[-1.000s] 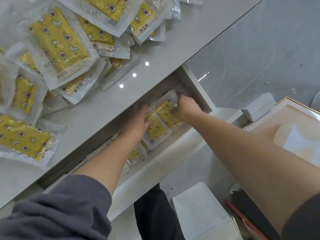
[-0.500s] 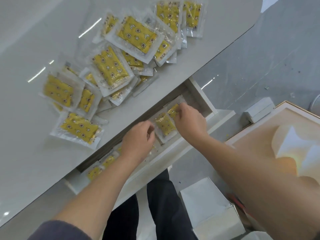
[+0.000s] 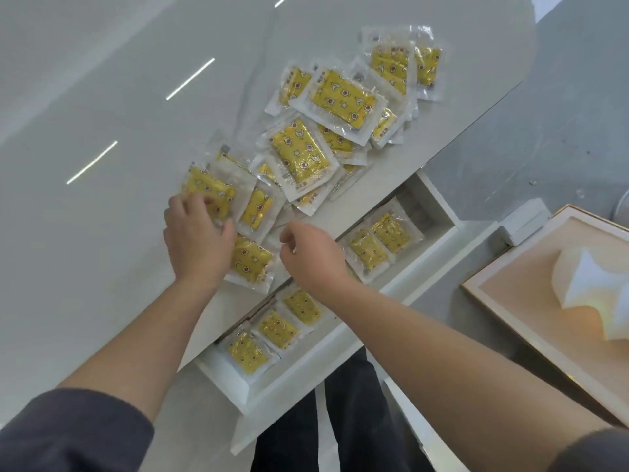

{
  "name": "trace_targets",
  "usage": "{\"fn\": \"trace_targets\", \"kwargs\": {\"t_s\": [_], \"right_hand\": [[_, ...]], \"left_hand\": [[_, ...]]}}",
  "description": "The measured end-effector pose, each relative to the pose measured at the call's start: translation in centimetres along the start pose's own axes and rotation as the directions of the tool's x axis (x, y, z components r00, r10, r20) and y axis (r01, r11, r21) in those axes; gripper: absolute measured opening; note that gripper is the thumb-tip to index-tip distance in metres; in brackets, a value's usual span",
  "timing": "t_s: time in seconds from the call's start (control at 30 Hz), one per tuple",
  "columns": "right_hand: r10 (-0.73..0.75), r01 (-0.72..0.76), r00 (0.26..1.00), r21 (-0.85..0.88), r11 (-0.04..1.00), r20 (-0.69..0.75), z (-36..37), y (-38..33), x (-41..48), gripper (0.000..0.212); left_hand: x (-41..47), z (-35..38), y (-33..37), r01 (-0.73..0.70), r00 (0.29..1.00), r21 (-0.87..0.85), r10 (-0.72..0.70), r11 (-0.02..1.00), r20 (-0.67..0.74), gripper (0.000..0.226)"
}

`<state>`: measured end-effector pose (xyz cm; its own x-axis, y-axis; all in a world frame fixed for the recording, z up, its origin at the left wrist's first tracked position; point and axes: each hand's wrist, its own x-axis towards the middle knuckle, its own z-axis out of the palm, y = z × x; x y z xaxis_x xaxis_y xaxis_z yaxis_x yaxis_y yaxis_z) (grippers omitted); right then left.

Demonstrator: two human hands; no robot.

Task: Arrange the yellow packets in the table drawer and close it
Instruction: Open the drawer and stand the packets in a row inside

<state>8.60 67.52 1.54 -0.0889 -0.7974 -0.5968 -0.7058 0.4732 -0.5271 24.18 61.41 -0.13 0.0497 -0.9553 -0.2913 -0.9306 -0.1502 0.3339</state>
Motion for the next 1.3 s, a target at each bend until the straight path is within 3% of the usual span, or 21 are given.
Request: {"fn": "trace_targets", "kwargs": {"t_s": [0.1, 0.23, 0.37, 0.5, 0.6, 0.7, 0.77, 0.87, 0.97, 1.03, 1.13, 1.3], "right_hand": [[0.017, -0.009, 0.997, 0.092, 0.996, -0.081, 0.9, -1.6, 1.0, 0.019], [0.054, -0.025, 0.984, 0.166, 0.986, -0.169, 1.0, -2.7, 2.2, 0.032], [0.014, -0.03, 0.98, -0.076, 0.997, -0.201, 0.7, -3.3, 3.3, 0.048], [-0.053, -0.015, 0.983, -0.364, 0.931, -0.176, -0.3, -4.0, 4.2, 0.035], [-0.052, -0.025, 0.983, -0.41, 0.912, -0.175, -0.7, -4.9, 4.8, 0.027], [-0.037, -0.045, 0.983, -0.428, 0.903, -0.181, -0.6, -5.5, 5.5, 0.013], [-0.032, -0.055, 0.98, -0.427, 0.903, -0.194, -0.4, -5.6, 5.5, 0.015], [-0.065, -0.024, 0.974, -0.385, 0.922, -0.217, -0.2, -5.7, 5.1, 0.015], [-0.07, 0.014, 0.98, -0.281, 0.96, -0.188, 0.0, -5.6, 4.3, 0.007], [0.011, -0.02, 0.981, -0.045, 0.999, -0.191, 0.3, -5.4, 3.8, 0.004], [0.177, -0.138, 0.977, 0.29, 0.947, -0.116, 0.3, -5.5, 3.8, 0.026], [0.177, -0.164, 0.984, 0.261, 0.951, -0.029, 0.5, -5.3, 4.3, 0.013]], "left_hand": [[3.2, -0.2, -0.2, -0.152, 0.987, 0.011, 0.151, 0.988, 0.062, 0.048], [5.8, -0.5, -0.8, -0.394, 0.912, 0.171, 0.36, 0.903, 0.197, 0.068], [7.0, -1.5, -2.0, -0.535, 0.841, 0.306, 0.46, 0.788, 0.287, 0.078], [7.6, -2.1, -1.6, -0.569, 0.821, 0.338, 0.491, 0.75, 0.293, 0.076], [8.3, -2.3, -1.2, -0.553, 0.833, 0.36, 0.487, 0.751, 0.263, 0.071], [8.5, -2.1, -1.6, -0.59, 0.807, 0.342, 0.53, 0.731, 0.259, 0.071], [8.4, -2.0, -1.8, -0.611, 0.792, 0.354, 0.554, 0.708, 0.257, 0.073], [8.5, -2.0, -2.0, -0.593, 0.802, 0.419, 0.545, 0.687, 0.243, 0.071], [8.4, -1.7, -2.4, -0.605, 0.796, 0.372, 0.546, 0.704, 0.261, 0.077], [8.2, -1.5, -2.6, -0.63, 0.775, 0.311, 0.558, 0.711, 0.295, 0.086], [8.2, -1.7, -2.3, -0.619, 0.785, 0.321, 0.546, 0.717, 0.292, 0.084], [8.3, -2.1, -2.0, -0.523, 0.852, 0.416, 0.447, 0.744, 0.271, 0.071]]}}
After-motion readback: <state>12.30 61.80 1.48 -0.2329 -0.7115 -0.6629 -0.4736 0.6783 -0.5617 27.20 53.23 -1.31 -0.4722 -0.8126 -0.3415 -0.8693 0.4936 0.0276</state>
